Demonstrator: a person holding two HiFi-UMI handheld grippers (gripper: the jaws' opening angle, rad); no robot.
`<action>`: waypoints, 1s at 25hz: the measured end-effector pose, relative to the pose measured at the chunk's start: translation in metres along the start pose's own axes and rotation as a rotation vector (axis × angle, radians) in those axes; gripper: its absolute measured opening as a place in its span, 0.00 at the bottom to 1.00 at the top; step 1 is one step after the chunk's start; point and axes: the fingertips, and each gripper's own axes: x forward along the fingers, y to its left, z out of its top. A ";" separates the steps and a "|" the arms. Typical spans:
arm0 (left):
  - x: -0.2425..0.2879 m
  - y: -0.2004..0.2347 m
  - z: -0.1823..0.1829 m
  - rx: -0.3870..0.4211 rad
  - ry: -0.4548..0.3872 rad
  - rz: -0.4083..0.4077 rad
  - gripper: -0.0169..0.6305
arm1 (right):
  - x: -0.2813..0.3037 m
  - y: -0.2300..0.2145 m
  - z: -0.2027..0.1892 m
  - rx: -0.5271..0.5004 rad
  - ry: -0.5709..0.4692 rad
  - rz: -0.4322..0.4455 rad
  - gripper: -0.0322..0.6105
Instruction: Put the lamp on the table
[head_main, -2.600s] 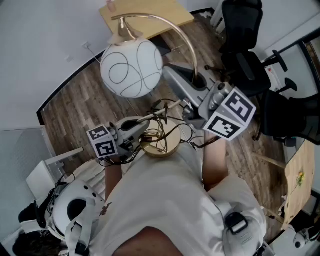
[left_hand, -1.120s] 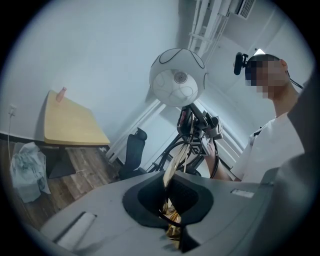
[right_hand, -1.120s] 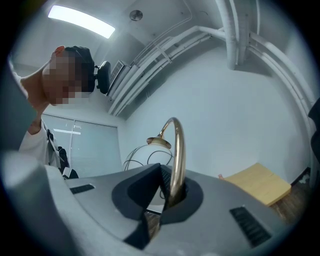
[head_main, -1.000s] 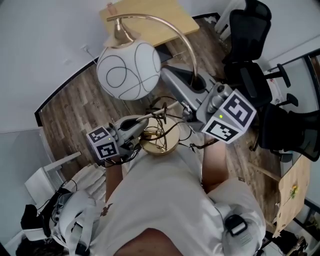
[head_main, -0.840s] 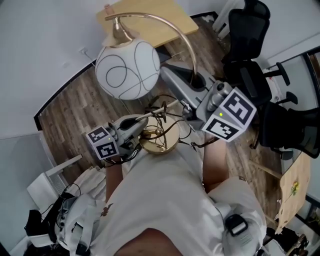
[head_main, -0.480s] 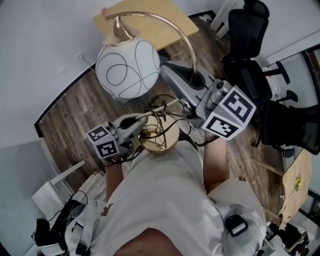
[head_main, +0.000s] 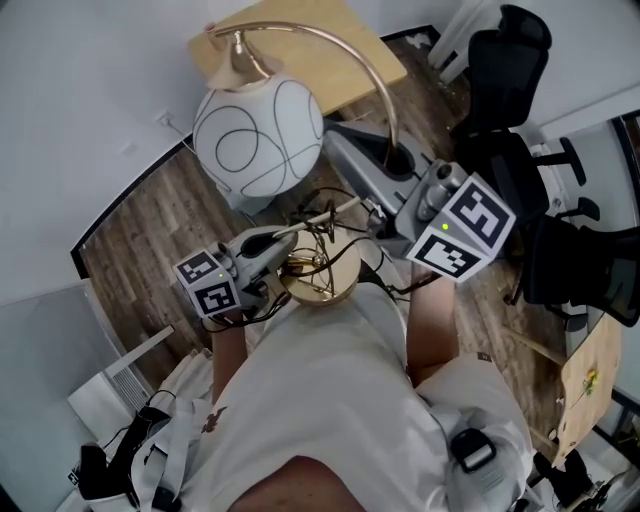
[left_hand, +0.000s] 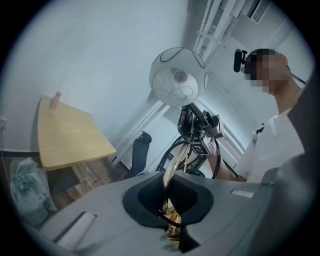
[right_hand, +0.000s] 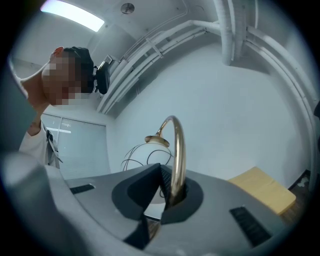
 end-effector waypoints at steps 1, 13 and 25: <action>0.002 0.005 0.004 0.000 -0.001 0.000 0.03 | 0.004 -0.006 0.001 0.000 0.000 0.003 0.05; 0.037 0.058 0.053 -0.012 -0.022 0.037 0.03 | 0.047 -0.072 0.017 0.021 0.011 0.055 0.05; 0.068 0.089 0.091 -0.023 -0.045 0.053 0.03 | 0.071 -0.123 0.034 0.023 0.022 0.081 0.05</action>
